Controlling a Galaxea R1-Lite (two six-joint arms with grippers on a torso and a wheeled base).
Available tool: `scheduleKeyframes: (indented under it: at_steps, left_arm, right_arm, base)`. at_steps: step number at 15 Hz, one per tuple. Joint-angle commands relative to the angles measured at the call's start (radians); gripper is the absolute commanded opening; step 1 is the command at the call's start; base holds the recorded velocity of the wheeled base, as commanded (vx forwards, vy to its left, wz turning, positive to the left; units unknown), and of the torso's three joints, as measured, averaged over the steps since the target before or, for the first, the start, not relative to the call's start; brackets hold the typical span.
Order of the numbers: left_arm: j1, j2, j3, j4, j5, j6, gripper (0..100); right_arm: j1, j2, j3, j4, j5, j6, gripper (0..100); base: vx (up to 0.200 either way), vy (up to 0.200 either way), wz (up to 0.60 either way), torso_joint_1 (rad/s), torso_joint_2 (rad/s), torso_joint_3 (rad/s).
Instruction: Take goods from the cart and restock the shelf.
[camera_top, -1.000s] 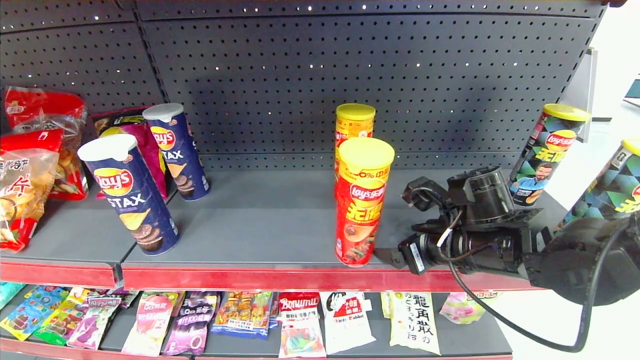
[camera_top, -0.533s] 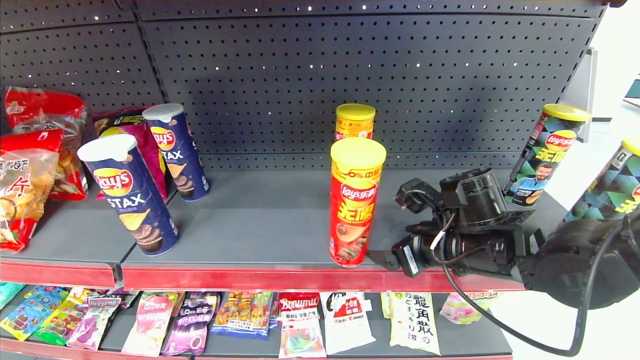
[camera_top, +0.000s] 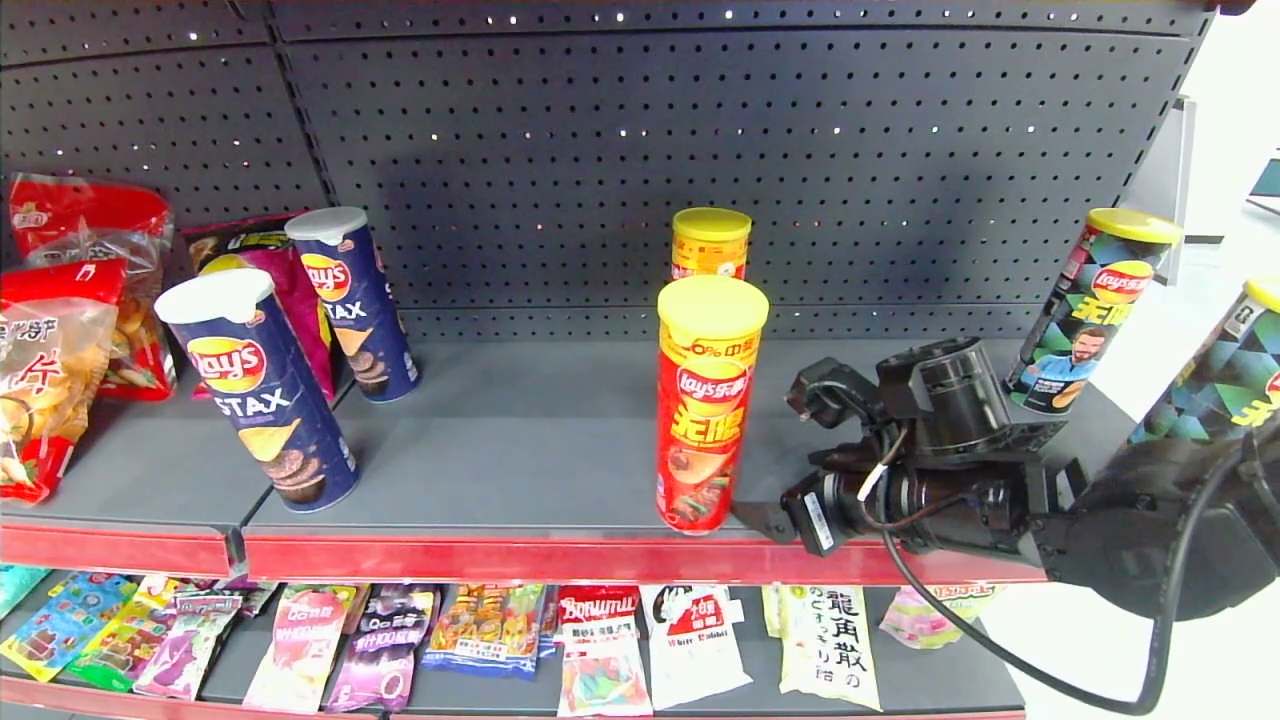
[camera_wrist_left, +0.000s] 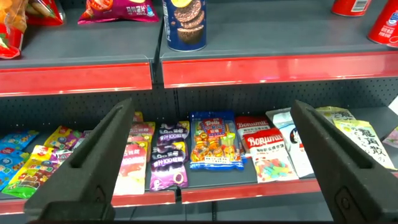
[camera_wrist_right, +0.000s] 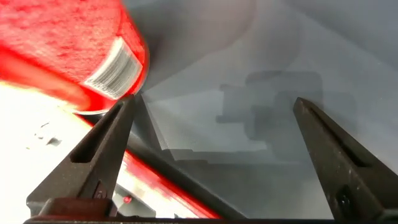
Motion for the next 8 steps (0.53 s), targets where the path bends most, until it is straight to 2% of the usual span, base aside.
scheduleKeyframes:
  at_steps: [1, 8]
  left_arm:
    - [0.0, 0.0, 0.0, 0.0, 0.0, 0.0, 100]
    - [0.0, 0.0, 0.0, 0.0, 0.0, 0.0, 100]
  right_arm:
    - [-0.009, -0.001, -0.008, 0.001, -0.017, -0.001, 100]
    - [0.008, 0.014, -0.032, 0.001, -0.017, -0.001, 100]
  base:
    - [0.0, 0.0, 0.0, 0.0, 0.0, 0.0]
    - [0.0, 0.0, 0.0, 0.0, 0.0, 0.0]
